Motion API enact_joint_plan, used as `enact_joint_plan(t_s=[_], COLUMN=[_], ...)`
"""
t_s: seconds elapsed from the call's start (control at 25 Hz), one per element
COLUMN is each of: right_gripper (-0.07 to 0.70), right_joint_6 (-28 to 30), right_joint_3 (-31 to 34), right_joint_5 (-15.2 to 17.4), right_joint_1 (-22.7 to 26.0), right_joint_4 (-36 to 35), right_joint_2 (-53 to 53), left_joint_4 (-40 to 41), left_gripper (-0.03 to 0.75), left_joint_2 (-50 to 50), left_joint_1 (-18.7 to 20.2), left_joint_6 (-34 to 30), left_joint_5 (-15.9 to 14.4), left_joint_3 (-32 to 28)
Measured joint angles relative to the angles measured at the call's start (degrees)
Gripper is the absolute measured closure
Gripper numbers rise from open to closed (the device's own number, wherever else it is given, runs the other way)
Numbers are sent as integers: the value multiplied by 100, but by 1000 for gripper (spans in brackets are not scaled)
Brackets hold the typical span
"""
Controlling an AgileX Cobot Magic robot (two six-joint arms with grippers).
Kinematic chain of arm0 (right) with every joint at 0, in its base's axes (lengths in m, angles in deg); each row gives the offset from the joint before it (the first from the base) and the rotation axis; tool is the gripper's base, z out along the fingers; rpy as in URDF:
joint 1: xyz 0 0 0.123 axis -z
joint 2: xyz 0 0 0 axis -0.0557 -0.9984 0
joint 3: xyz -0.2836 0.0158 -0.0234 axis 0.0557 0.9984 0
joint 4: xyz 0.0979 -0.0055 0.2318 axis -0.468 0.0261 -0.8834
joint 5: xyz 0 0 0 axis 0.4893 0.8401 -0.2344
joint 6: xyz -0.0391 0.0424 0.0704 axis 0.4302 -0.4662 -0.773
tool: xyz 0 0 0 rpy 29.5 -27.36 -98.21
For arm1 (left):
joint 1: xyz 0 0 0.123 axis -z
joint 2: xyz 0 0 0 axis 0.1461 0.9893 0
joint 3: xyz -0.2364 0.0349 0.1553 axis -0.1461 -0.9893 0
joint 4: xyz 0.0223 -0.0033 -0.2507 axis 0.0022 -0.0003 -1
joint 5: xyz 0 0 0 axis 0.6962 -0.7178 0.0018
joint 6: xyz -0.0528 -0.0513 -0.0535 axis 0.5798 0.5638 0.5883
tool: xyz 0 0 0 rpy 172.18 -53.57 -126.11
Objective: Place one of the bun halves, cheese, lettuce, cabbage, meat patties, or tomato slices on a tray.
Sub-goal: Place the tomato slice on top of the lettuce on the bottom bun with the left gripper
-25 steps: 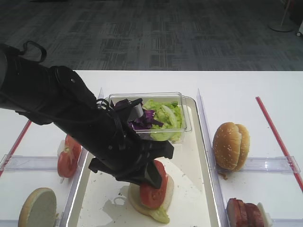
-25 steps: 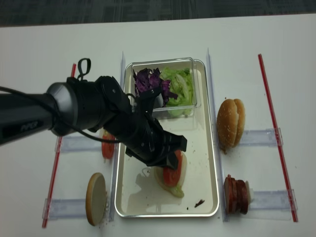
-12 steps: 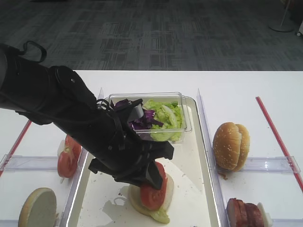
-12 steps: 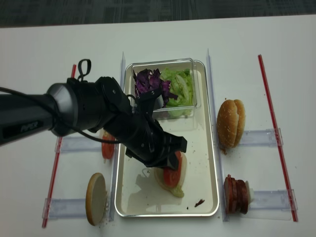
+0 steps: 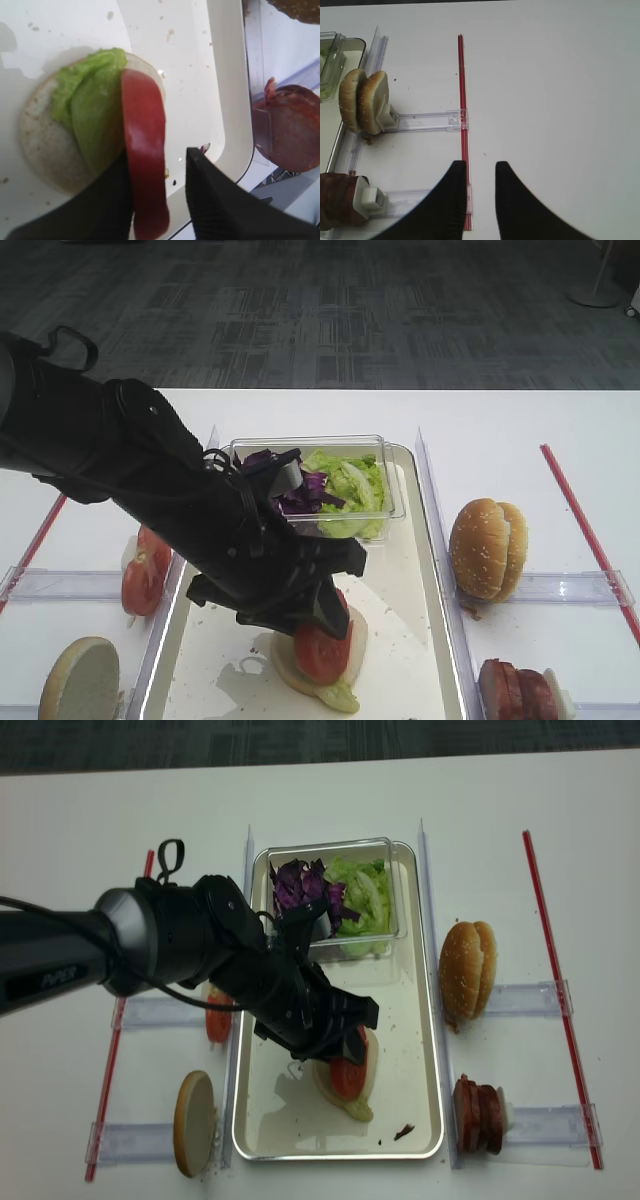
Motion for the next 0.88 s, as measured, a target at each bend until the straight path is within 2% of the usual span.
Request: enact_joint_plan(t_s=[0.2,0.88], right_gripper=[438,438], right_joint_6=[0,0], right_joint_3=[0,0], right_joint_5=[0,0], right_joint_1=[0,0], right_joint_4=[0,0], right_joint_2=[0,0], left_joint_4=[30,872], left_gripper=[488,474], left_joint_2=[0,0], left_joint_1=[-78,-102], left_joint_6=[10,601], left_joint_5=[0,0], left_joint_3=[0,0])
